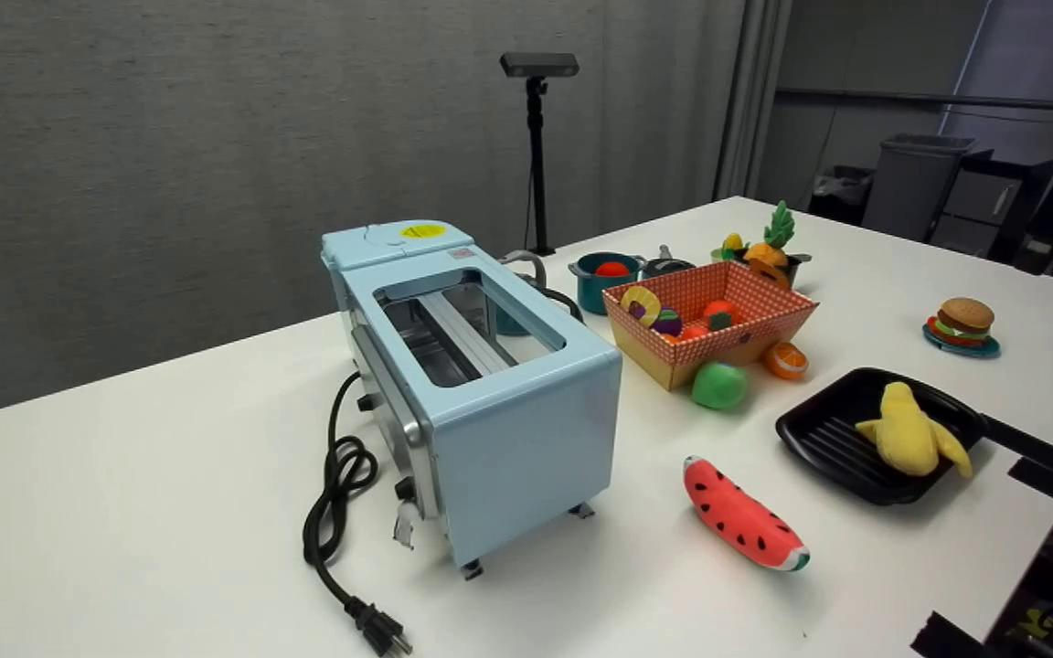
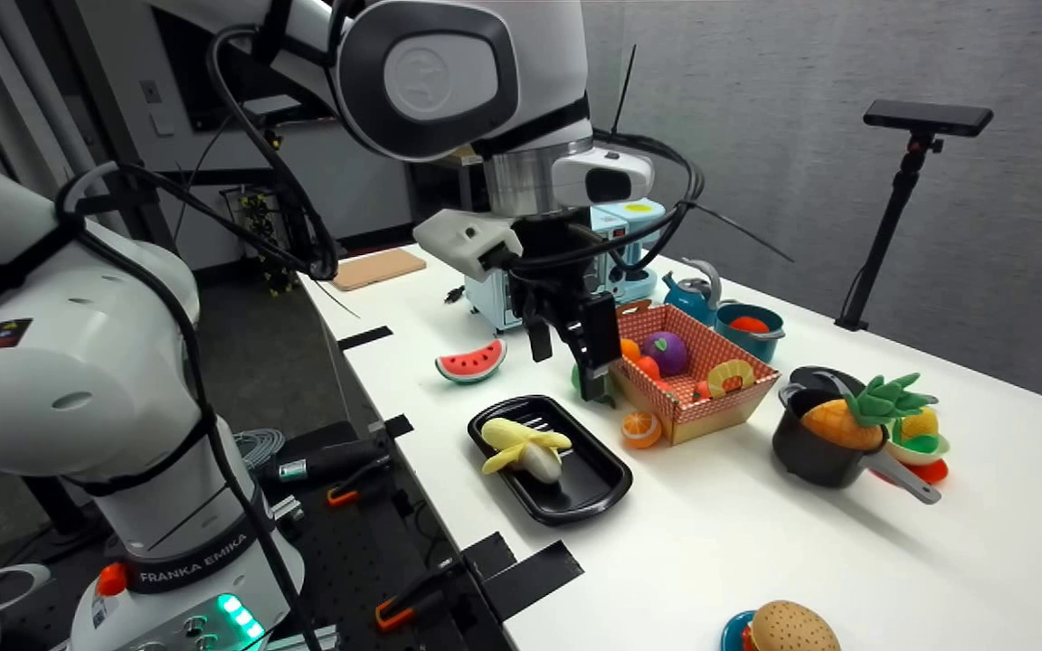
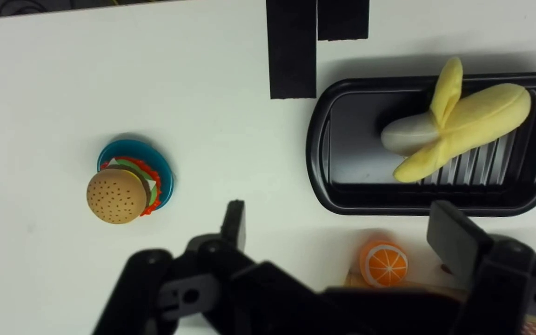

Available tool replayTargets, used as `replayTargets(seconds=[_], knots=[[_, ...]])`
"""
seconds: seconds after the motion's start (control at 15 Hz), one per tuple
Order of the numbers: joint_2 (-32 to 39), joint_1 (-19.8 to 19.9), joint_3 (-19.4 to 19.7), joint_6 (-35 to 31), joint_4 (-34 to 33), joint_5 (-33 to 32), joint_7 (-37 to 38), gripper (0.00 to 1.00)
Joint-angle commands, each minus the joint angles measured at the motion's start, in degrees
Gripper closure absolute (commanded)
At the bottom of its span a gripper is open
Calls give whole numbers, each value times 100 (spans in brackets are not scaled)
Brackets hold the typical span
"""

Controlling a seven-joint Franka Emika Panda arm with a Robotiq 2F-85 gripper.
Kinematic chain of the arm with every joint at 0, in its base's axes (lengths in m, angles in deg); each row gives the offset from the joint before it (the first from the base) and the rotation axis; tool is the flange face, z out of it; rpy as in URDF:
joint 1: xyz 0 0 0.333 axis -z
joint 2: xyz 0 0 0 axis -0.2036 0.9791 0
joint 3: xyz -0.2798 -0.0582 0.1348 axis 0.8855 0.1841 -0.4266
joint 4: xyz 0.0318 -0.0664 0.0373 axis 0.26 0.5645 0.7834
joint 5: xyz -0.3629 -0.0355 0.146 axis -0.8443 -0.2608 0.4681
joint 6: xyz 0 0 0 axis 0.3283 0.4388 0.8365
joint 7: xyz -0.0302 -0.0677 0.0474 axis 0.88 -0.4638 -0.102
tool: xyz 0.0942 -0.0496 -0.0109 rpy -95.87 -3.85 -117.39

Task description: Pick up the pineapple from the pot and put it in the basket, then pick it up again and put it back in the pot

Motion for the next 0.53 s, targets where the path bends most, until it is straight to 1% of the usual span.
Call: replayTargets(seconds=[0.0,0.47], knots=[[-2,17,-21,14,-7,18,-10,0],[-2,17,-21,14,-8,18,-10,0]])
